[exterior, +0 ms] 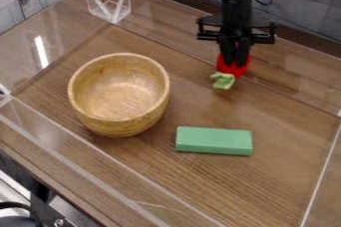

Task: Move the red fruit to the right

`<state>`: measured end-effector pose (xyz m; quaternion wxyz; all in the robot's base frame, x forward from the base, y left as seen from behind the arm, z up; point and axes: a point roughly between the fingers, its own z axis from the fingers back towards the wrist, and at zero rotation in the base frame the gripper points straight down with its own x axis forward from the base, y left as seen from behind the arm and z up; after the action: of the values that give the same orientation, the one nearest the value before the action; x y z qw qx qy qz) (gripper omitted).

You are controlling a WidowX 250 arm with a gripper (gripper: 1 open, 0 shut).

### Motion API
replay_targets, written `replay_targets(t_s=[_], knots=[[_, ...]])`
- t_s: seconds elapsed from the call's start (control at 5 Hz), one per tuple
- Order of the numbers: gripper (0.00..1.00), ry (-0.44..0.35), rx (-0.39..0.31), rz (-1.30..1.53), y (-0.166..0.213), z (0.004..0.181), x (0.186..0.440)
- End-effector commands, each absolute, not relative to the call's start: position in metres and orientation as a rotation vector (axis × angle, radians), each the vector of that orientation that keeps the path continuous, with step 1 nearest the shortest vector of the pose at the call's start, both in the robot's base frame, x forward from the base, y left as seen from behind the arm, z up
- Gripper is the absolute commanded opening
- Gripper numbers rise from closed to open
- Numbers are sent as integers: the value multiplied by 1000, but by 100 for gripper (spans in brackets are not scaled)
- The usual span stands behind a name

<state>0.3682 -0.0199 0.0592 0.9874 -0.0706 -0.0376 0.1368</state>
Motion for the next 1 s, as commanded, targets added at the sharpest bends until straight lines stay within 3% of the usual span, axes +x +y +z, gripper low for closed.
replay_targets(t_s=[0.0, 0.2, 0.4, 0.6, 0.8], knots=[[0, -145, -136, 277, -22, 72, 375], [100, -144, -128, 286, -22, 63, 375], [0, -146, -128, 284, -24, 72, 375], [0, -148, -129, 284, -25, 83, 378], [100, -153, -122, 347, -29, 73, 381]])
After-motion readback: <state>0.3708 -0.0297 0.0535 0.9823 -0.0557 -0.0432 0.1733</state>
